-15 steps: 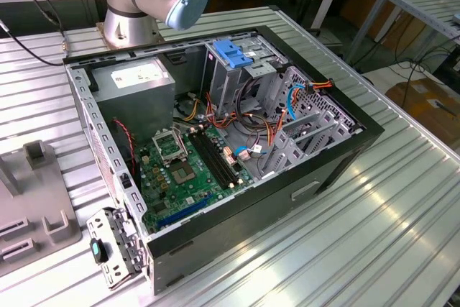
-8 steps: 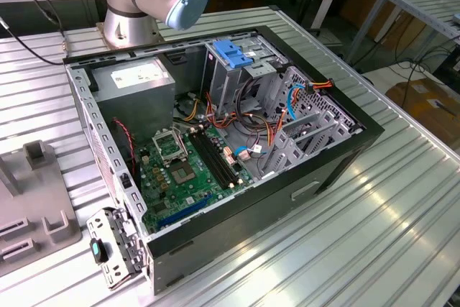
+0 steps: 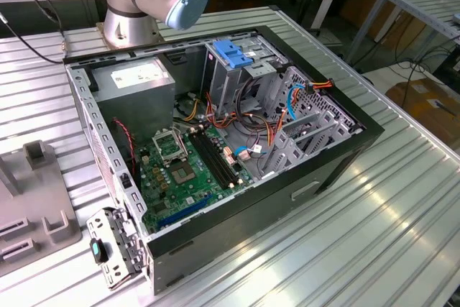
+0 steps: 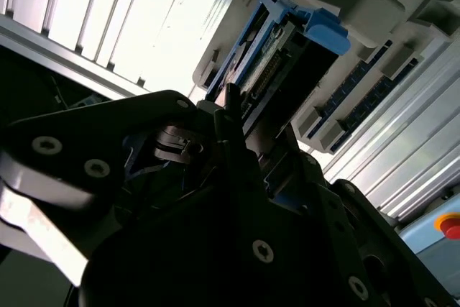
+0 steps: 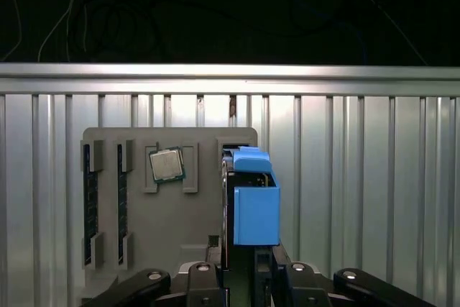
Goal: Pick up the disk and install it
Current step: 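Pick up the disk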
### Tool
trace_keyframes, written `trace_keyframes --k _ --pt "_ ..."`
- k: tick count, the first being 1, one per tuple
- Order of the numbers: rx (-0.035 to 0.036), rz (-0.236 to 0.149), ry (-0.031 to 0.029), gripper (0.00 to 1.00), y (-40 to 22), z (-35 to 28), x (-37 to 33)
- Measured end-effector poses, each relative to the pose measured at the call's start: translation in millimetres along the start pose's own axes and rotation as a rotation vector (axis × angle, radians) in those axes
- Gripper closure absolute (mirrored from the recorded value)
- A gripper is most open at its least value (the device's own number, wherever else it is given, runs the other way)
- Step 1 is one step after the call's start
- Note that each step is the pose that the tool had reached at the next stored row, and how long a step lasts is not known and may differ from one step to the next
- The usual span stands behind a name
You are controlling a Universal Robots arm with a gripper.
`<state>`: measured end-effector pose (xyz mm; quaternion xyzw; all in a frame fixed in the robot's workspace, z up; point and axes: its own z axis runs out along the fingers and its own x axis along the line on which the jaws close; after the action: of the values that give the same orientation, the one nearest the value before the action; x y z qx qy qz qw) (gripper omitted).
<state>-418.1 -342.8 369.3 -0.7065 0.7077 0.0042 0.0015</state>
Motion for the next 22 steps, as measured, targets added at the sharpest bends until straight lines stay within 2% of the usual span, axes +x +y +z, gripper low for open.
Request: trace_keyframes --k 3,5,17,22 --pt "-0.0002 0.0 0.0001 0.65 0.0 -0.7 0.0" --pt "-0.0001 0.0 0.0001 0.65 0.0 -3.3 0.0" --pt "0.0 0.0 0.0001 0.65 0.1 -28.5 -0.2" --pt "0.0 0.0 0.0 0.65 0.2 -34.9 -0.3"
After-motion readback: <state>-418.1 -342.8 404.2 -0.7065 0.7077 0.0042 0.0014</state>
